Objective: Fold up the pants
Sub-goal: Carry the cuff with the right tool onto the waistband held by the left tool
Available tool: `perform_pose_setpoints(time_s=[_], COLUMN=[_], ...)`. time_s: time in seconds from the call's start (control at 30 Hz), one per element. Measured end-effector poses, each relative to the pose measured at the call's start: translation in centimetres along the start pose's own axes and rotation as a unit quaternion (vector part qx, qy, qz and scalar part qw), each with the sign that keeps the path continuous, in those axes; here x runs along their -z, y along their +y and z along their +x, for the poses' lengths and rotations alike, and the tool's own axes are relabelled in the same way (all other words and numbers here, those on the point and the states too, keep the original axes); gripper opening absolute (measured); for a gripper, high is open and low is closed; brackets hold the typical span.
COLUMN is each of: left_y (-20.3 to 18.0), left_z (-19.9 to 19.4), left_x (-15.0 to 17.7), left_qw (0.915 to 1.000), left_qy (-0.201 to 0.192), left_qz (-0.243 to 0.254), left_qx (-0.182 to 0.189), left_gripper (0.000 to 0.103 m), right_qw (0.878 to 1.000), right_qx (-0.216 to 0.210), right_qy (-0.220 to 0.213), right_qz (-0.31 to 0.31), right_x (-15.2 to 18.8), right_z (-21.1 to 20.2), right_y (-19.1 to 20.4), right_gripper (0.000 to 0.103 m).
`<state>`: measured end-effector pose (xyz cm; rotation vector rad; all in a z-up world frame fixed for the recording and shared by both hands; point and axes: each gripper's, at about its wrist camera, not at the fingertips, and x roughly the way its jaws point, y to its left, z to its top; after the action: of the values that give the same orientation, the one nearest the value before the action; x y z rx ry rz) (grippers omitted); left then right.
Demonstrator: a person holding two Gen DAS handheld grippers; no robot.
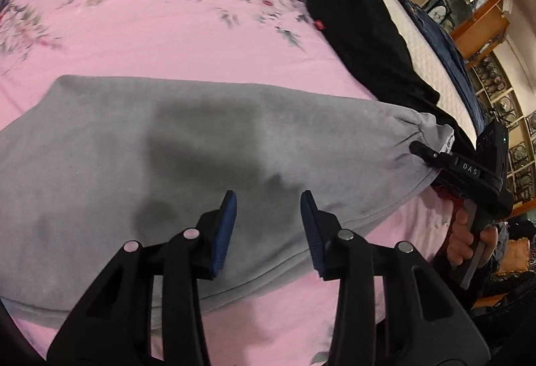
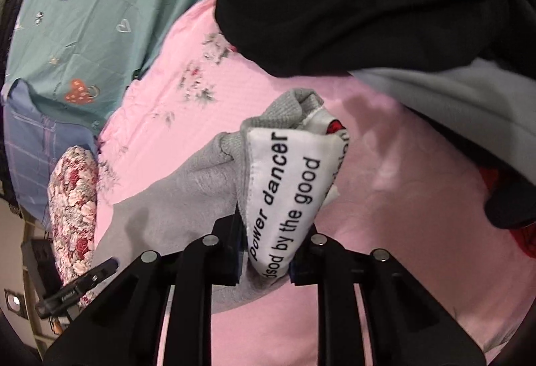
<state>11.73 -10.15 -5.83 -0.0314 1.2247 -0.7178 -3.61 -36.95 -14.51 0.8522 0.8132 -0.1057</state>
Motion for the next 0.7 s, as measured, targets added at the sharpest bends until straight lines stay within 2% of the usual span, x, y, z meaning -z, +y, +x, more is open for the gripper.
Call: perform_pose_setpoints(time_s=[0.13, 0.23, 0.3, 0.37, 0.43, 0.53, 0.63, 0.7], left_y=[-4.2, -5.9, -7.1, -8.3, -8.8, -7.7, -4.7, -1.5], left_z=[4.7, 8.0, 10.1, 10.7, 10.6, 8.8, 4.8, 1.8], left_x=[-2.2, -2.3, -1.8, -1.4, -1.4, -1.1, -0.8, -0.3], left_qw=[0.9994, 0.9985, 0.9984, 0.9981, 0.9972, 0.9982, 0.9993, 0.9992], left_qy=[0.024, 0.043, 0.05, 0.034, 0.034, 0.038, -0.005, -0.04], left_qz=[0.005, 0.007, 0.023, 0.049, 0.061, 0.044, 0.022, -0.006], left_qx=[0.025, 0.032, 0.009, -0.019, -0.026, 0.017, 0.03, 0.009], left_gripper=[0.029, 0.027, 0.027, 0.028, 0.028, 0.028, 0.028, 0.028], right_qw=[1.0, 0.999, 0.999, 0.999, 0.999, 0.999, 0.999, 0.999], right_qx=[-0.004, -0.009, -0.011, -0.006, 0.006, 0.009, 0.015, 0.022], right_qy=[-0.003, -0.004, -0.001, 0.003, 0.001, 0.001, -0.007, -0.014], right_qz=[-0.023, -0.032, -0.032, -0.034, -0.036, -0.032, -0.04, -0.046], right_x=[0.0, 0.1, 0.0, -0.1, -0.3, -0.6, -0.4, -0.1], right_z=[-0.5, -1.1, -0.9, -0.6, -0.2, -0.2, -0.8, -1.2], right_y=[1.1, 1.3, 1.5, 1.7, 1.8, 2.1, 3.1, 4.1], right_gripper=[0.02, 0.02, 0.02, 0.02, 0.02, 0.02, 0.02, 0.02])
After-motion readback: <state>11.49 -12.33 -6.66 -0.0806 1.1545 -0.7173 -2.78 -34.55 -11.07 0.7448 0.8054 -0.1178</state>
